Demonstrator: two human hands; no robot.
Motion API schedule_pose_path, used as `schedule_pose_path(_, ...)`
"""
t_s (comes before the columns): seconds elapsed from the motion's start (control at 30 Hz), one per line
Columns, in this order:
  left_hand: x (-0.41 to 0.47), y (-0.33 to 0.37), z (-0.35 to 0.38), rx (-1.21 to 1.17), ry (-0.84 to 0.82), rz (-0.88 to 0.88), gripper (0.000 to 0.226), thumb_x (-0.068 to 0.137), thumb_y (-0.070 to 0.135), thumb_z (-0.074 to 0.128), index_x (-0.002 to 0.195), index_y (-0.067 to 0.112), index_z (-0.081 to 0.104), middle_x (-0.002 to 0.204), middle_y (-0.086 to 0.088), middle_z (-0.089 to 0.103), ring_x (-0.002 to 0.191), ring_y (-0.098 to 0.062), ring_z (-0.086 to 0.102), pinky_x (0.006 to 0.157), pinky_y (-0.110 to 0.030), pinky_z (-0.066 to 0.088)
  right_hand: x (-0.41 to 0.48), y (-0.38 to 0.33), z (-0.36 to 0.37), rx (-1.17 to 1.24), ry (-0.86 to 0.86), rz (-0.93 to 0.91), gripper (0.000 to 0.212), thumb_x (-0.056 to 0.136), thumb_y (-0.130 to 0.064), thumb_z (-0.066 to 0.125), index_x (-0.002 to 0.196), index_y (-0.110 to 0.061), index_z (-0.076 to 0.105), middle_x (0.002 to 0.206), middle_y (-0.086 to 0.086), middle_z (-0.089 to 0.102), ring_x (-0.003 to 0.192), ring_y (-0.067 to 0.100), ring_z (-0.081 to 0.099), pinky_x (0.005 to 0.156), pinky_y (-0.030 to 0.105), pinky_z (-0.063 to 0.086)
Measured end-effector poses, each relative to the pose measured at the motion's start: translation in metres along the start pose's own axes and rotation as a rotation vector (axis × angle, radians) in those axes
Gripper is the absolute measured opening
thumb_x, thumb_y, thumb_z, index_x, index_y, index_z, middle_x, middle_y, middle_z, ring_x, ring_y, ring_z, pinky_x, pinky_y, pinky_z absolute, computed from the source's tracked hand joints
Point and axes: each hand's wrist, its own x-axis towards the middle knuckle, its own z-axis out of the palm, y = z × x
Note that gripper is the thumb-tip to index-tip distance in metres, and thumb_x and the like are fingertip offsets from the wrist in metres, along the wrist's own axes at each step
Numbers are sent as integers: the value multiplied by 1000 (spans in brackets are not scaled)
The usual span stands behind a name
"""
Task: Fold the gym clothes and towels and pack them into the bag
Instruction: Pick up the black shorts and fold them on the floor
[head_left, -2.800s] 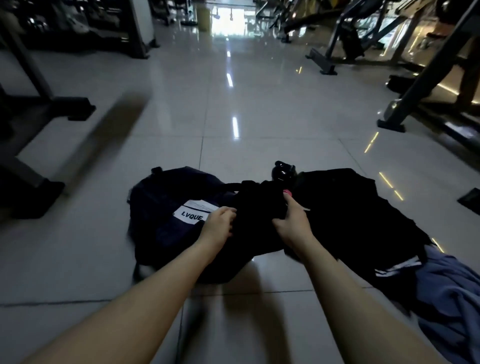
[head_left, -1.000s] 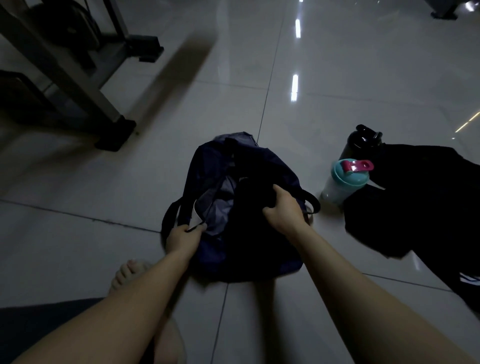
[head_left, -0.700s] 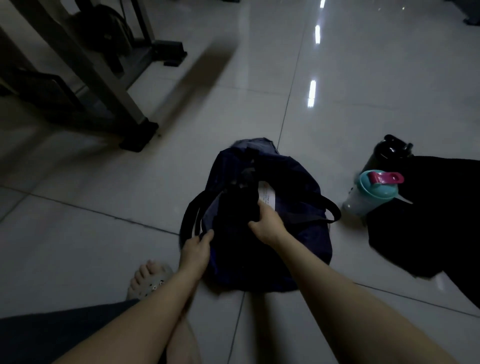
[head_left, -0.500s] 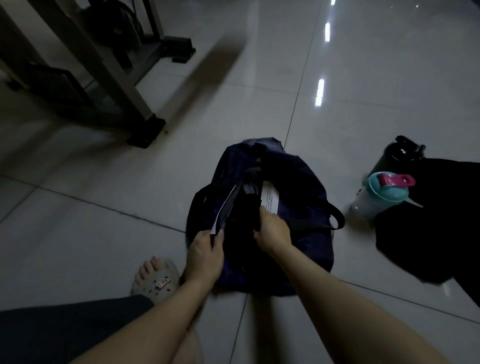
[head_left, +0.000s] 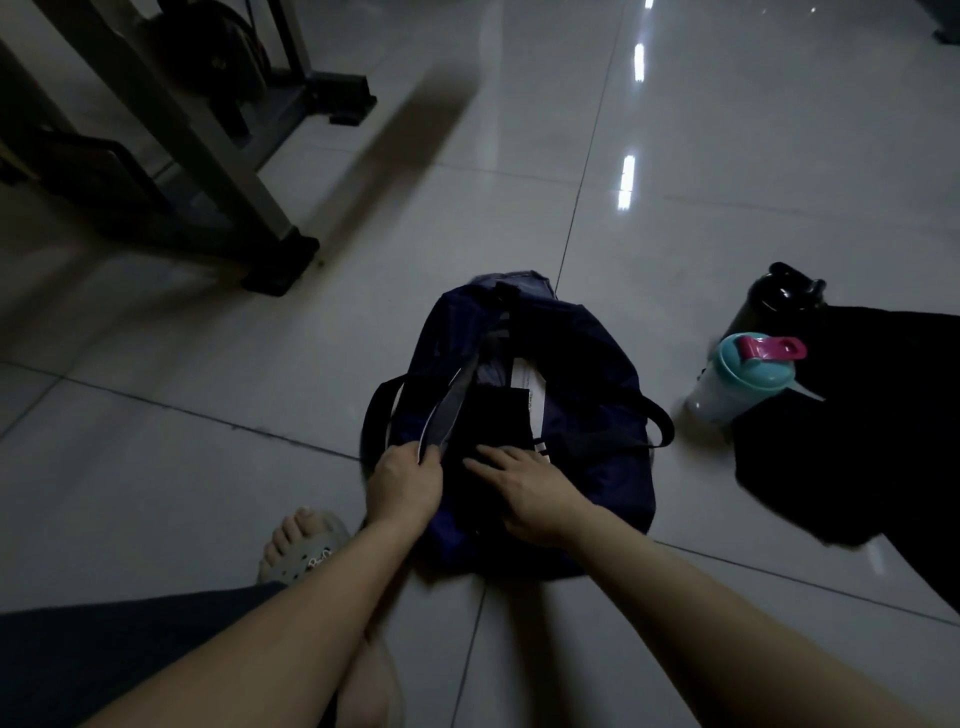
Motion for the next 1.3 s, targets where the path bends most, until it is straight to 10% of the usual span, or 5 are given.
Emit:
schedule_pose_path(0.4, -32, 29, -19, -113, 42, 263, 46, 99, 25, 58, 55, 19, 45, 55, 4, 50, 53, -9, 47, 48, -24, 30, 29, -3, 10, 585, 370, 321, 53, 96, -30, 66, 143, -19, 46, 136, 5, 61, 121, 24, 59, 100, 34, 48)
schedule_pose_path(0.67, -21, 14, -12, 77, 41, 91, 46, 95, 46, 55, 61, 15, 56, 74, -4, 60, 73, -30, 61, 67, -39, 49, 9, 11, -11, 499, 380, 332, 32, 92, -43, 65, 111, -19, 74, 116, -1, 67, 106, 17, 63, 90, 35, 53)
schedule_pose_path(0.83, -29, 7, -10, 199, 130, 333, 57, 82, 79, 44, 77, 25, 59, 82, 5, 54, 73, -17, 55, 65, -34, 49, -2, 9, -12, 443, 225, 551, 33, 87, -46, 65, 108, -21, 70, 100, -1, 70, 86, 20, 68, 75, 39, 59)
schedule_pose_path(1.07, -27, 18, -5, 155, 121, 321, 34, 93, 52, 62, 100, 21, 75, 90, 5, 57, 80, -16, 58, 67, -29, 40, 6, 3, -7, 750, 218, 594, 25, 89, -19, 71, 113, -12, 71, 101, 6, 74, 91, 21, 71, 83, 35, 59)
schedule_pose_path(1.3, -30, 44, -2, 26, 174, 481, 30, 95, 32, 66, 73, 12, 68, 72, 5, 57, 62, -8, 54, 54, -27, 44, 18, -3, 0, 905, 190, 420, 26, 92, -1, 58, 113, -9, 72, 101, 8, 74, 88, 18, 71, 75, 31, 60)
